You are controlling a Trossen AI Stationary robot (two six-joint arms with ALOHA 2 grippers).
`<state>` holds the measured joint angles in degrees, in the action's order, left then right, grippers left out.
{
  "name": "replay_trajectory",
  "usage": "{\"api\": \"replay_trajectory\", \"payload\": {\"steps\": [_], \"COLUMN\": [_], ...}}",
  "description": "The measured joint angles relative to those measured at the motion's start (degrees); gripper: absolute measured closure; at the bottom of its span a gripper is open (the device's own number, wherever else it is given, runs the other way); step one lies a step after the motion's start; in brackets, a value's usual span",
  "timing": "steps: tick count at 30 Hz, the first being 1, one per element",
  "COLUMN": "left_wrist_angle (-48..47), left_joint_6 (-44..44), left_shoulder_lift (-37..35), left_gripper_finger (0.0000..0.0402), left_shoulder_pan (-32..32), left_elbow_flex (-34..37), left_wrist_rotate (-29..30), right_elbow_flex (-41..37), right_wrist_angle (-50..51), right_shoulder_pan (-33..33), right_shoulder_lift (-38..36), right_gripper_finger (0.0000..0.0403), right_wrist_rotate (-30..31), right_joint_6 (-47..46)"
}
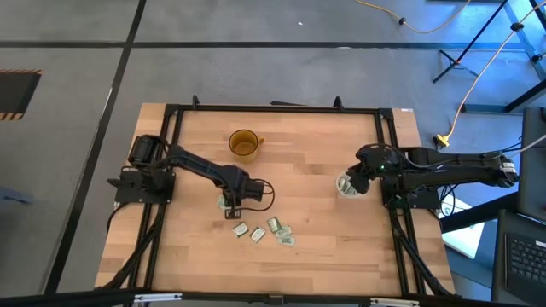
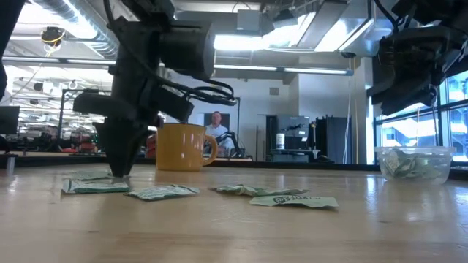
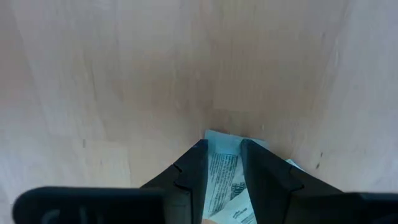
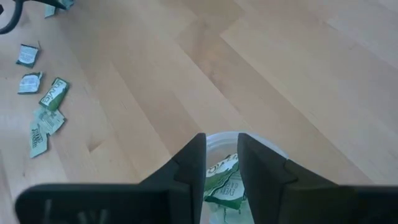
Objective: Pick and place items into bin
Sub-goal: Put the stevia packet into the transparent bin
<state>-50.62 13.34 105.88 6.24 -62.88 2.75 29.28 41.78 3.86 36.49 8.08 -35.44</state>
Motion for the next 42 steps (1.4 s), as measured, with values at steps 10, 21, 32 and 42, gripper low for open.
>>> {"api": "replay_trajectory", "payload": {"steps": [10,21,32,42], "left_wrist_angle": [1.69,1.87,12.22,46.82], "left_joint_6": [-1.02,-1.09,-5.52,-25.64], "left_shoulder_lift": [0.03,-2.18,-13.19,-13.83], "left_gripper_finger": [0.0355,0.0397,0.0399,0.0399], "left_shoulder_pan": [-0.50,-0.46,-0.53,-0.80], "left_elbow_flex": [1.60,1.44,-0.89,-0.85], "left_wrist_rotate": [-1.40,0.12,4.33,-11.84], "right_elbow_flex": [0.00,0.00,0.00,-1.24], "right_wrist_angle": [-0.07,-0.17,-1.25,-22.39], "right_shoulder_pan": [0.00,0.00,0.00,-0.04], "right_shoulder_lift": [0.00,0.00,0.02,0.22], "right_gripper_finger": [0.0307,0.0307,0.0305,0.0261], "right_wrist_rotate": [-0.02,-0.07,-2.78,-20.20], "right_joint_6": [-0.36,-0.24,9.09,24.19]}}
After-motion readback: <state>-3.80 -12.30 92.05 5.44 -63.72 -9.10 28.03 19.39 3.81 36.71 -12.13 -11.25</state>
